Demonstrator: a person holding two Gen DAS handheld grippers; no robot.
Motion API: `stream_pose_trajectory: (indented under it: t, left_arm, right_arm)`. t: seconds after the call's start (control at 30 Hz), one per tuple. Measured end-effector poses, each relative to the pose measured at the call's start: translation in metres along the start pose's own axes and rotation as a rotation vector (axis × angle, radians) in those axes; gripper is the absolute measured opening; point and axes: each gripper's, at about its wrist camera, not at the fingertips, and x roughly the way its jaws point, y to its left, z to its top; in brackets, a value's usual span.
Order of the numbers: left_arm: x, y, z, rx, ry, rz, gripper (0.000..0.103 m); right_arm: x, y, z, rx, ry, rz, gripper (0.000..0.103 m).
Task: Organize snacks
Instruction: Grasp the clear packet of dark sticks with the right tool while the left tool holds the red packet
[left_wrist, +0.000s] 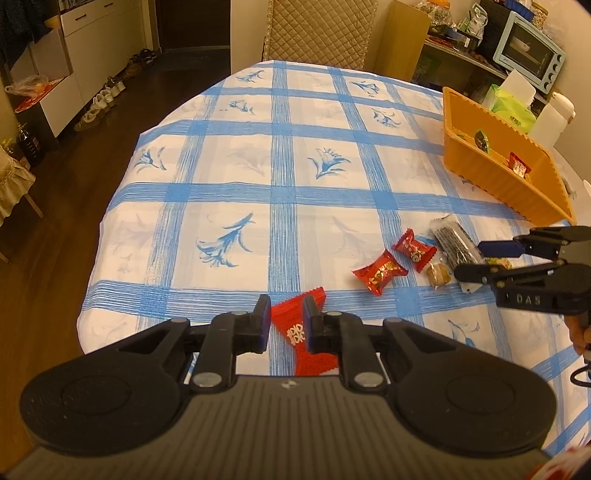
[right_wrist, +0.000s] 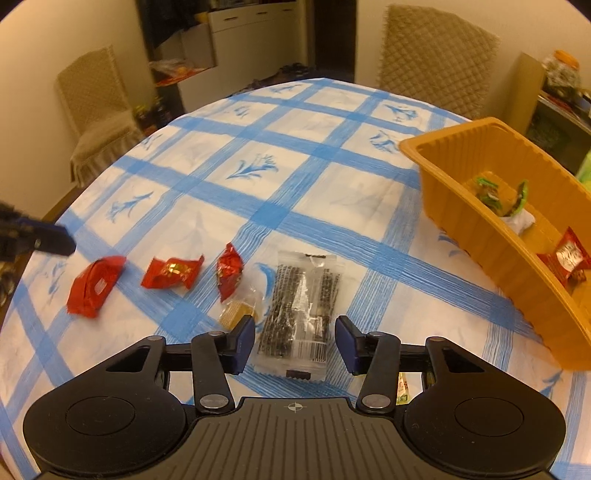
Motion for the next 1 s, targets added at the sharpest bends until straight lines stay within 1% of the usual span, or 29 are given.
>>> stream_pose_trajectory:
  t: [0.07,0.13,0.23,0.4,0.43,0.47,0.57,0.63,0.9,1.0]
  left_arm:
    - [0.001,0.0,-0.002,-0.009,0.007,-0.008,0.02]
    - [0.002,0.0,-0.002,-0.015,0.011,-0.013,0.021]
    - [0.001,0.001,-0.003,-0.02,0.011,-0.008,0.026]
    - [0.0,0.004,-0.004,-0.032,0.01,-0.009,0.026]
    - [0.0,0.004,-0.004,-0.034,0.01,-0.008,0.027]
    - [0.001,0.005,-0.004,-0.036,0.011,-0.009,0.029]
    - [0.002,0.004,-0.005,-0.04,0.015,-0.014,0.032]
    - [0.002,0.003,-0.006,-0.04,0.017,-0.016,0.033]
    - [0.009,-0.005,-0.009,-0.045,0.04,-0.037,0.037]
    - [0.014,-0.008,-0.01,-0.051,0.053,-0.039,0.038]
  right_arm:
    - [0.001,-0.001,0.002,0.017,-0.005,-0.004,0.049]
    - [0.003,0.001,0.003,0.021,-0.008,-0.01,0.049]
    - [0.008,0.002,0.005,0.024,-0.009,-0.027,0.049]
    - [0.011,-0.001,0.008,0.051,-0.019,-0.029,0.048]
    - [0.011,0.0,0.008,0.05,-0.019,-0.029,0.045]
    - [0.011,-0.001,0.008,0.05,-0.02,-0.032,0.038]
    - [0.009,-0.001,0.008,0.055,-0.022,-0.034,0.037]
    - [0.006,-0.002,0.007,0.074,-0.031,-0.031,0.034]
    - [-0.02,-0.005,0.005,0.135,-0.086,-0.037,0.033]
    - [-0.028,-0.005,0.004,0.154,-0.088,-0.03,0.034]
